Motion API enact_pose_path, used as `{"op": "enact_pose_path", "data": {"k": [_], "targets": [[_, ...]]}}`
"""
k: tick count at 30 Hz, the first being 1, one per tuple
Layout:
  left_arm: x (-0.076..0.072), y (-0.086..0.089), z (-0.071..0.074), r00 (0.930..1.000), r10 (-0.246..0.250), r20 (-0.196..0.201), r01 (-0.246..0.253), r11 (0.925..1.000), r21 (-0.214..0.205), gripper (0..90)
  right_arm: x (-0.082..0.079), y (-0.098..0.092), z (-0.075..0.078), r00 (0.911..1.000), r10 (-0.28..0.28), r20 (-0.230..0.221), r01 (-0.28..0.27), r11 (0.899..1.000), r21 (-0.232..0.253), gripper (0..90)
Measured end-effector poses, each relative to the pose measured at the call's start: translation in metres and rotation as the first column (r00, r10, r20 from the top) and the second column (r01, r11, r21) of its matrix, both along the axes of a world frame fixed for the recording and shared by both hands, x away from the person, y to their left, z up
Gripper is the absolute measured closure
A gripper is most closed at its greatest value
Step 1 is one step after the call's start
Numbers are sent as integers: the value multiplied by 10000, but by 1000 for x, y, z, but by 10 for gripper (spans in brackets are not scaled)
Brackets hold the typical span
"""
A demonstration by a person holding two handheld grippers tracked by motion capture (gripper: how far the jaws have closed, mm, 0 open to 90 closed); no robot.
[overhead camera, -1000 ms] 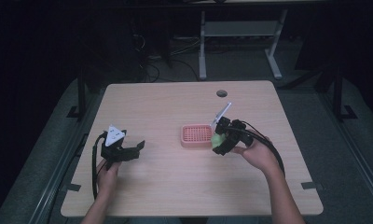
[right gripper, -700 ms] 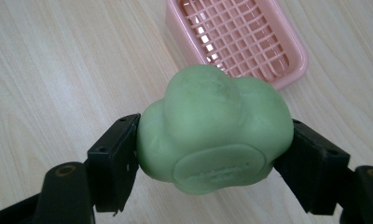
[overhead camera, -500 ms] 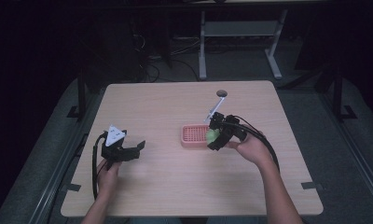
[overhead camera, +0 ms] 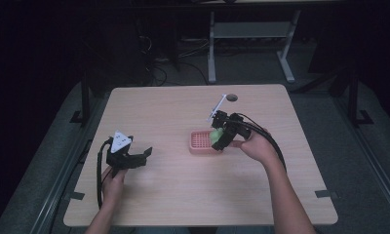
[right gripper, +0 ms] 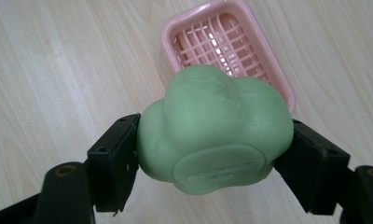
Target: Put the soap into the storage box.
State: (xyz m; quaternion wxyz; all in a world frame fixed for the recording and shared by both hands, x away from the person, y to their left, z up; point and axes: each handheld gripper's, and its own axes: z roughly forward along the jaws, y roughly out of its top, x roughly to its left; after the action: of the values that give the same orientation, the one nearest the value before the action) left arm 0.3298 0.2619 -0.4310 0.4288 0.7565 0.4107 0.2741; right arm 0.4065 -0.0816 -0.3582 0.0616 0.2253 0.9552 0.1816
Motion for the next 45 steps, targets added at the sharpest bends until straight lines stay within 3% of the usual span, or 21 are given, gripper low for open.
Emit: {"op": "enact_pose_path", "data": {"k": [6,20,35,45], "targets": [[0,0,0,10000,33,17,-33,10000,-27,143,8,6,1,10000,69,-50,-69,9999,140,258],[0,1,0,10000,71,-12,-71,9999,-90,143,25,21,-5,9997,46,-246,-47,10000,-48,258],[0,2,0,10000,60,-18,-60,10000,-62,143,48,27,-34,9954,-436,-856,405,9984,-382,258],[0,3,1,10000,67,-3,-67,10000,-43,143,56,30,-51,9909,-645,-1181,576,9965,-608,258]]}}
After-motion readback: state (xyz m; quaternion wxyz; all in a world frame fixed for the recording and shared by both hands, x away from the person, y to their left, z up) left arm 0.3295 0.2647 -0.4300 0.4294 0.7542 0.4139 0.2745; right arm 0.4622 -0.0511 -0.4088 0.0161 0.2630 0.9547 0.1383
